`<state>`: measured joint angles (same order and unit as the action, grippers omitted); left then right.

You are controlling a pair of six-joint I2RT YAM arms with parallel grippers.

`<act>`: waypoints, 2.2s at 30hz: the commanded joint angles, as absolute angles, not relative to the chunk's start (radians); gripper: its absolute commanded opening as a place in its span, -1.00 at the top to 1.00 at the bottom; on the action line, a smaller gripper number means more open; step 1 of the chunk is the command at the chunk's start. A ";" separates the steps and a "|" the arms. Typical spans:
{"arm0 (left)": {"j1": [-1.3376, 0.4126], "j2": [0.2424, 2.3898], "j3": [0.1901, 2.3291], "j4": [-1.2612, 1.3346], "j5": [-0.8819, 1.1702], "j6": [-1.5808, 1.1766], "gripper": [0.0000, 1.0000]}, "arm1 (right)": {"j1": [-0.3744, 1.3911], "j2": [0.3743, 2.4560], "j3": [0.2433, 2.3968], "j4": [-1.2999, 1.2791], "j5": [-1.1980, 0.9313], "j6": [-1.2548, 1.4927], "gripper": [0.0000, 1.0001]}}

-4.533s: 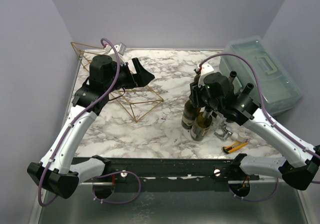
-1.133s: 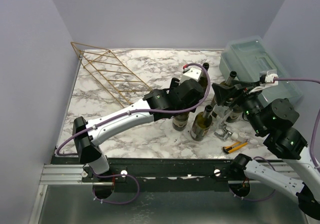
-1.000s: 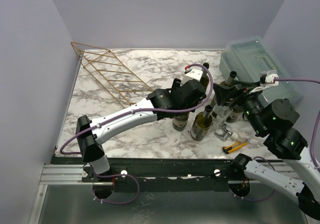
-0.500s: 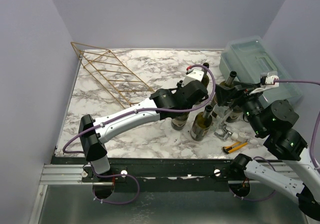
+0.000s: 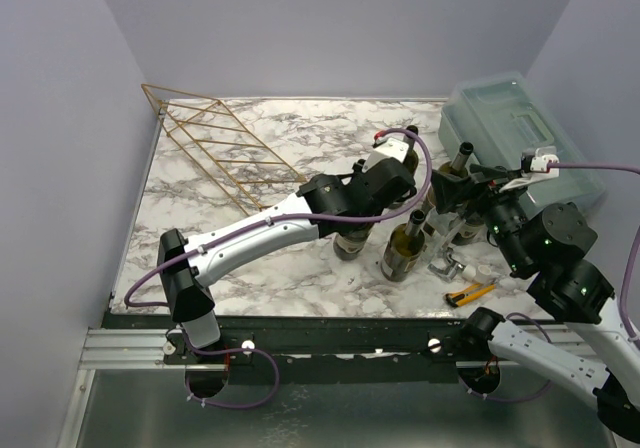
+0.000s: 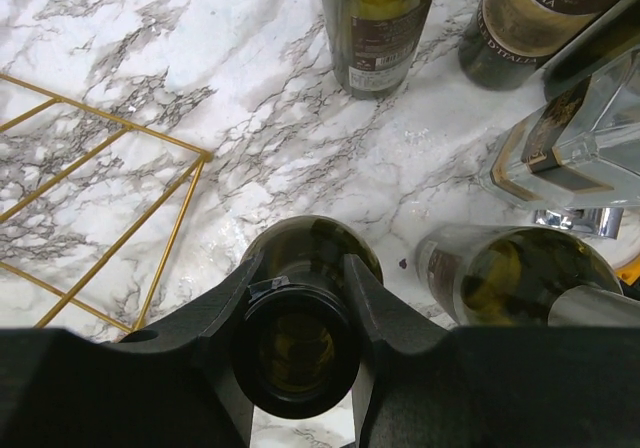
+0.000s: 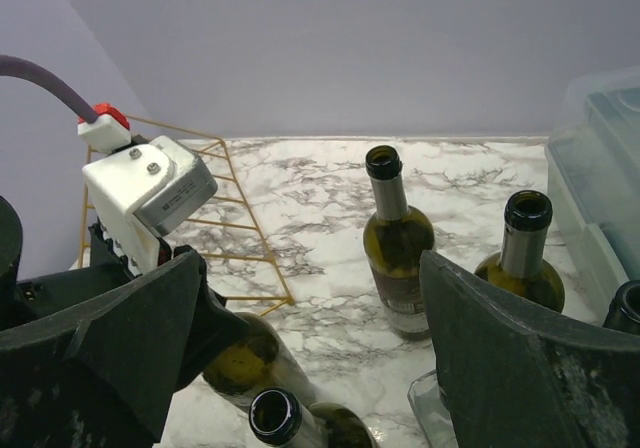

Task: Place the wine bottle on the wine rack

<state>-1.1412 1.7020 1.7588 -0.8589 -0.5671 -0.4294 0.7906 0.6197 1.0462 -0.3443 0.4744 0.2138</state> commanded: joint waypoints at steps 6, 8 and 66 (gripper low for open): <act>-1.093 1.637 1.924 -0.818 -0.575 -0.364 1.00 | 0.794 0.630 1.052 -0.305 0.537 0.151 -0.90; -1.065 1.627 1.936 -0.791 -0.533 -0.362 1.00 | 0.793 0.635 1.057 -0.296 0.534 0.145 -0.90; 0.119 2.329 2.611 -0.005 -0.295 -0.569 1.00 | 0.652 1.188 1.005 0.170 0.580 -0.002 -1.00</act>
